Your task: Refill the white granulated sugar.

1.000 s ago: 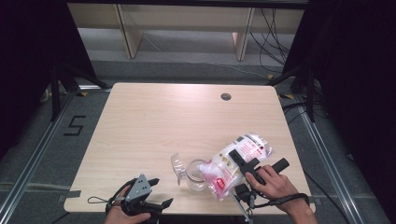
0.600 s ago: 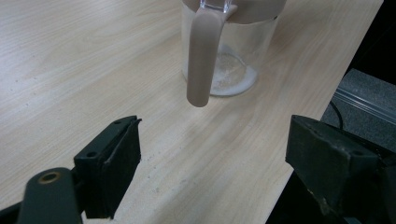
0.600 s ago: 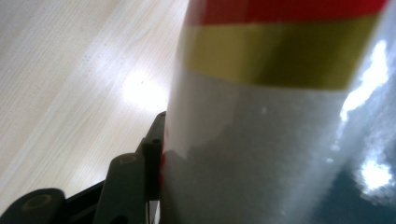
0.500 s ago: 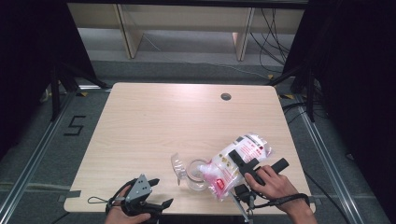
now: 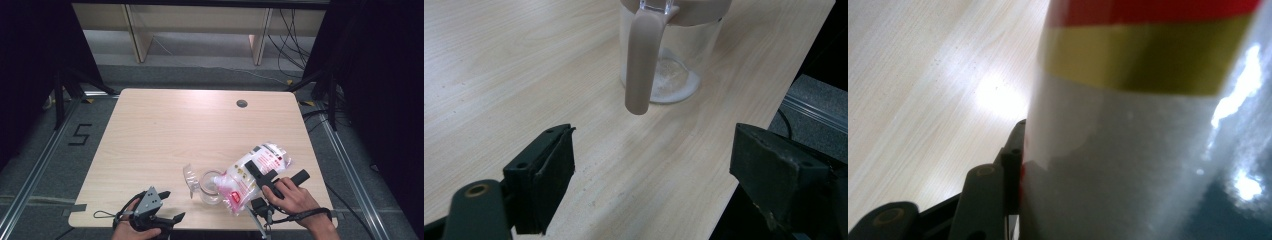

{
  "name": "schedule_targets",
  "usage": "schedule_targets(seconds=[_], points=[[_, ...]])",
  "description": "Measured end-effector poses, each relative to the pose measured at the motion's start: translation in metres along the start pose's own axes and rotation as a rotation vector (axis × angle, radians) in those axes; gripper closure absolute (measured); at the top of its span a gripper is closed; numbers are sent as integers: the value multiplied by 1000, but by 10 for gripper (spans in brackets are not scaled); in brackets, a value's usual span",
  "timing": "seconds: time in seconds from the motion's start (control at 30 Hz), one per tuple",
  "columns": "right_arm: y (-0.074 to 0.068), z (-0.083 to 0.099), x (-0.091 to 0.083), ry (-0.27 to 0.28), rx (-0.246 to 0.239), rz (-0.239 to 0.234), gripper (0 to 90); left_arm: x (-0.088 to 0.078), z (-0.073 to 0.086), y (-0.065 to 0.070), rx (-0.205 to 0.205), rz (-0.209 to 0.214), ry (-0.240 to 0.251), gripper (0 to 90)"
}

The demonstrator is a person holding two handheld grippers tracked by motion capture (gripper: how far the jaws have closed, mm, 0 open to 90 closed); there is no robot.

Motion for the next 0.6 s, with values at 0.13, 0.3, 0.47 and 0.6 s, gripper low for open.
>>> schedule_targets(seconds=[0.13, 0.3, 0.47, 0.6], points=[[2, 2, -1, -12, -40, -6, 518, 1, 0, 0, 5, 8, -3, 176], [1, 0, -1, -10, -47, -7, 519, 0, 1, 0, 6, 8, -5, 176], [0, -1, 0, -1, -22, 4, 519, 0, 0, -1, 5, -1, 1, 176], [1, 1, -1, -8, -34, -1, 520, 0, 0, 0, 0, 5, -3, 176]])
Point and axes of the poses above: each handheld gripper's, and its own axes: x roughly forward along the jaws, z roughly out of its underside, y roughly to its right, the point moved 7 cm from there along x, roughly forward along the jaws, and after that the axes turned 2 degrees about x, right-handed, at the moved point
